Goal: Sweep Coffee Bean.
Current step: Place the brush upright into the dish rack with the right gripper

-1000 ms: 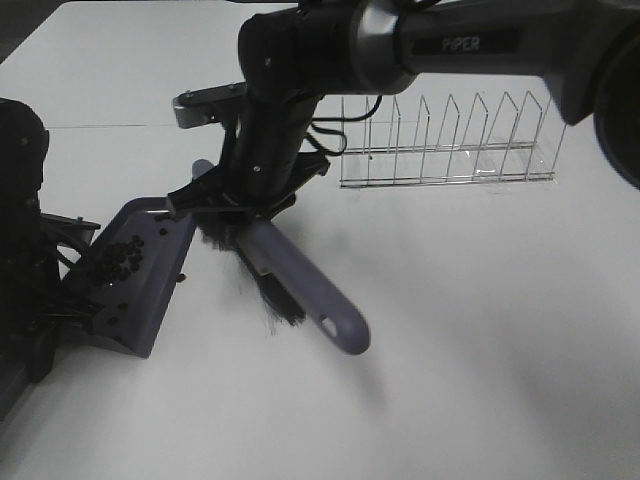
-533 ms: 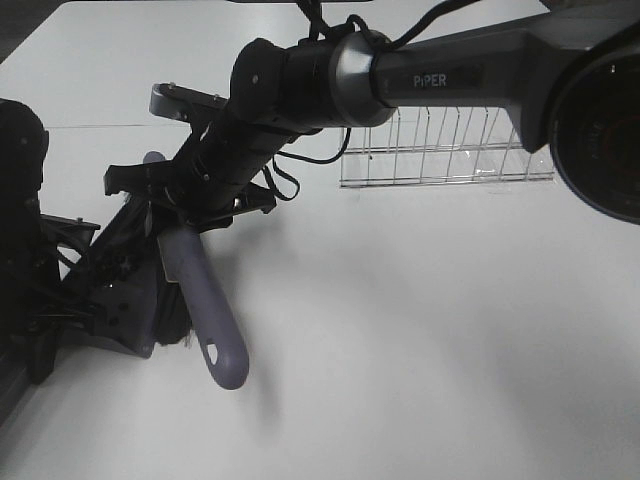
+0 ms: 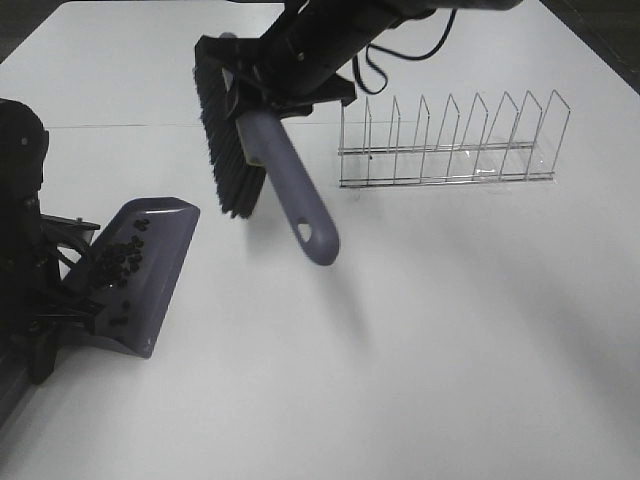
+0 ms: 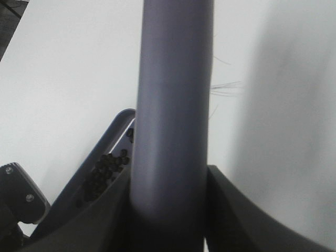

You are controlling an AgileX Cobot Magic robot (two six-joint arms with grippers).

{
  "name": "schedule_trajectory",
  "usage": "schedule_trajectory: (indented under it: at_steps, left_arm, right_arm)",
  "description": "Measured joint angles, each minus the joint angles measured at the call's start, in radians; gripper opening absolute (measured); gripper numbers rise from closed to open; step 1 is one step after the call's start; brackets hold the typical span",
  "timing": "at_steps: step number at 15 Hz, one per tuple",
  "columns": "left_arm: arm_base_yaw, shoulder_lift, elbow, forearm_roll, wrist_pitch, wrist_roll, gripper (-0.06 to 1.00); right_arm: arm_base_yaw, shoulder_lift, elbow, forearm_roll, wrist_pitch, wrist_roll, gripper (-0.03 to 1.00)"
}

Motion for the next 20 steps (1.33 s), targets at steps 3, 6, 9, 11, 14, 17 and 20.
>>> schedule_trajectory:
  at_steps: [3,6,9,11,14,17,20]
  left_arm:
    - [0.000,0.000,0.000,-0.014,0.000,-0.022,0.33]
    - [0.000,0.000,0.000,-0.021,0.001,-0.045,0.33]
    - [0.000,0.000,0.000,-0.043,0.004,-0.083,0.33]
    - [0.000,0.000,0.000,-0.069,0.007,-0.090,0.33]
    - [0.000,-0.005,0.000,-0.083,0.008,-0.092,0.33]
    - [0.015,-0.031,0.004,-0.089,-0.037,-0.097,0.33]
    - [0.100,-0.078,0.004,-0.088,-0.052,-0.098,0.33]
  right_arm:
    - [-0.055,-0.074,0.000,-0.148,0.137,-0.006,0.31]
    - [-0.073,-0.119,0.000,-0.261,0.249,-0.011,0.31]
    - [-0.072,-0.213,0.000,-0.435,0.449,0.034,0.31]
    - [-0.072,-0.255,0.001,-0.534,0.518,0.068,0.31]
    - [-0.081,-0.310,0.030,-0.603,0.531,0.110,0.31]
    - [-0.135,-0.392,0.150,-0.610,0.530,0.123,0.31]
    - [-0.248,-0.474,0.361,-0.615,0.475,0.156,0.31]
